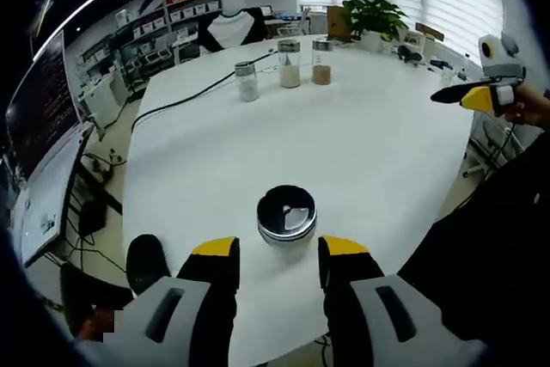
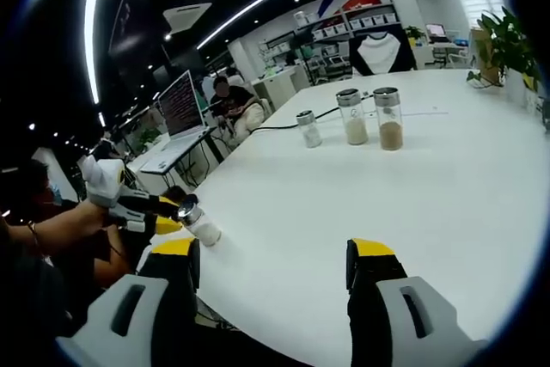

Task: Rotate the seasoning bottle until the label or dispensing opening points toward the visible target arrow and the bottle remains upright within the marked orientation range

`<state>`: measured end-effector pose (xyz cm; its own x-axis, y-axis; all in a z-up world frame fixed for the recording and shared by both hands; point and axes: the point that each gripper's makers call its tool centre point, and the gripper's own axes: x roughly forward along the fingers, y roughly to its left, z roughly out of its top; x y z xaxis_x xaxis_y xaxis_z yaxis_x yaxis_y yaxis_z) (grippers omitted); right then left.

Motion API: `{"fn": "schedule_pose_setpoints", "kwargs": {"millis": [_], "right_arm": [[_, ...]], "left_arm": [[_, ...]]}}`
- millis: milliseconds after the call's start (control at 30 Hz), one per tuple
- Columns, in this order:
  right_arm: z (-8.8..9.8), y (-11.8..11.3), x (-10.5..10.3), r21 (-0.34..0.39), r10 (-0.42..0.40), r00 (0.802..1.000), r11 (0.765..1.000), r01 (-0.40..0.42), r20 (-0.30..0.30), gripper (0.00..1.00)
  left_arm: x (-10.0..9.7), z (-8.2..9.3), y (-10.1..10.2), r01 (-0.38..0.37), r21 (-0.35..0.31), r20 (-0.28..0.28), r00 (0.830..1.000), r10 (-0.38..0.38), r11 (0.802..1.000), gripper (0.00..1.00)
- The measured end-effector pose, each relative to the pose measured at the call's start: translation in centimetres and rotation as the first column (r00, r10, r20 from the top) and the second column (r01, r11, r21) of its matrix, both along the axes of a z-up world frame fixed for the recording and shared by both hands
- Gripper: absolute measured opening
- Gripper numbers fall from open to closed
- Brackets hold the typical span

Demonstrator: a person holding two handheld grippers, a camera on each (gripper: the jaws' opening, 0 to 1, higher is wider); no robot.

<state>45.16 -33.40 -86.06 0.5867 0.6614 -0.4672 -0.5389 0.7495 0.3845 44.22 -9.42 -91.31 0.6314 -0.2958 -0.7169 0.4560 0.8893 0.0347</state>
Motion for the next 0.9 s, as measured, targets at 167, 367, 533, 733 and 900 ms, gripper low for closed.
{"fn": "schedule_pose_setpoints", "kwargs": {"millis": [167,367,533,733,900], "right_arm": [[0.1,-0.3,0.0,-0.002,-0.011,1.0,1.0,0.011,0.001,0.67],[0.2,-0.8,-0.2,-0.003,-0.025,1.0,1.0,0.025,0.003,0.66],[0.0,-1.5,-0.2,-0.01,-0.036,0.999,0.999,0.036,-0.001,0.65],[0.2,-2.0,0.0,-0.012,-0.051,0.999,0.999,0.051,0.002,0.65],[0.1,-2.2,0.1,-0.01,-0.057,0.998,0.998,0.057,0.003,0.65]], "left_arm": [[0.2,-0.2,-1.4,-0.013,-0.031,0.001,1.0,0.013,0.999,0.4],[1.0,-0.2,-1.2,-0.074,-0.055,0.008,0.997,0.075,0.996,0.39],[1.8,-0.4,-1.3,-0.091,-0.052,0.008,0.996,0.092,0.994,0.38],[2.7,-0.7,-1.5,-0.09,-0.042,0.004,0.996,0.09,0.995,0.38],[4.0,-0.3,-1.0,-0.095,-0.068,0.016,0.995,0.096,0.993,0.34]]}}
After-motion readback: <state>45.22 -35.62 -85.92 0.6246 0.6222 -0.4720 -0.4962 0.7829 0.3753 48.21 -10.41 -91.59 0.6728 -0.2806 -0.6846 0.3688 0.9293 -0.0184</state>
